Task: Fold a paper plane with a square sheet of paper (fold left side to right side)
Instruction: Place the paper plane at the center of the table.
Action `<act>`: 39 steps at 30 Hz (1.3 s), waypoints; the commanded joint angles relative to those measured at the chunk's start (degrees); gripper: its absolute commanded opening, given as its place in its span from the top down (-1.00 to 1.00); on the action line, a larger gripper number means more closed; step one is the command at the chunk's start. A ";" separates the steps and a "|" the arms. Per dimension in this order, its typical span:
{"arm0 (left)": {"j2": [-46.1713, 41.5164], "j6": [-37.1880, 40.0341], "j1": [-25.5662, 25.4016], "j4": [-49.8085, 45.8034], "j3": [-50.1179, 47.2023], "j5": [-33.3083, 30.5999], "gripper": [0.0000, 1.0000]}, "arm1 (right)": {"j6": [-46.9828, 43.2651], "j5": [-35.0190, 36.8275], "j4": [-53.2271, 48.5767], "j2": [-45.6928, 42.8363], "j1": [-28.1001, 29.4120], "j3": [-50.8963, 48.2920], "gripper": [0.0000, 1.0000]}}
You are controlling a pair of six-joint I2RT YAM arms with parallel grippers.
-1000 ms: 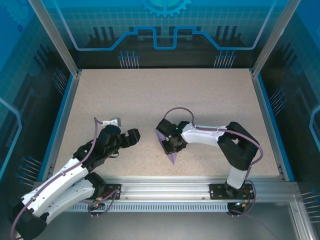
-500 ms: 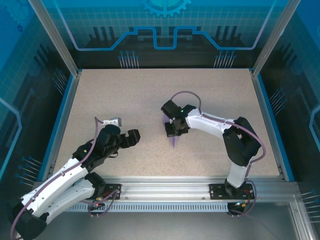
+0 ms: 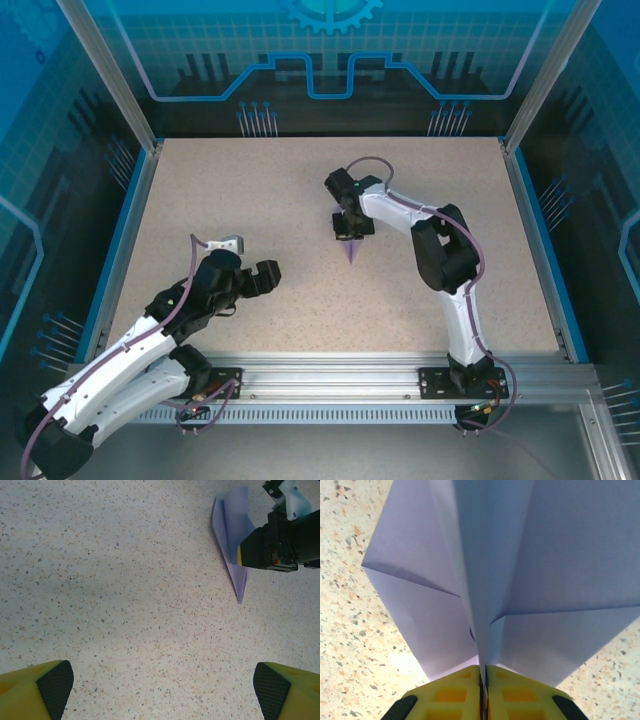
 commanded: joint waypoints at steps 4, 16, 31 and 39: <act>0.53 1.76 0.43 -1.04 2.08 0.74 -0.94 | -1.18 -0.36 -3.85 1.71 -0.30 1.74 0.72; 0.97 2.57 0.49 -1.65 3.57 0.64 -0.95 | -2.08 0.69 -5.65 -0.57 0.18 2.02 0.59; 3.26 3.85 4.56 -2.92 8.19 2.64 -0.97 | -0.96 4.11 -8.50 -16.54 2.66 -5.10 0.05; 3.68 9.16 12.77 2.11 8.28 -2.99 -0.97 | -4.59 13.19 -1.78 -37.87 1.76 -20.54 -0.20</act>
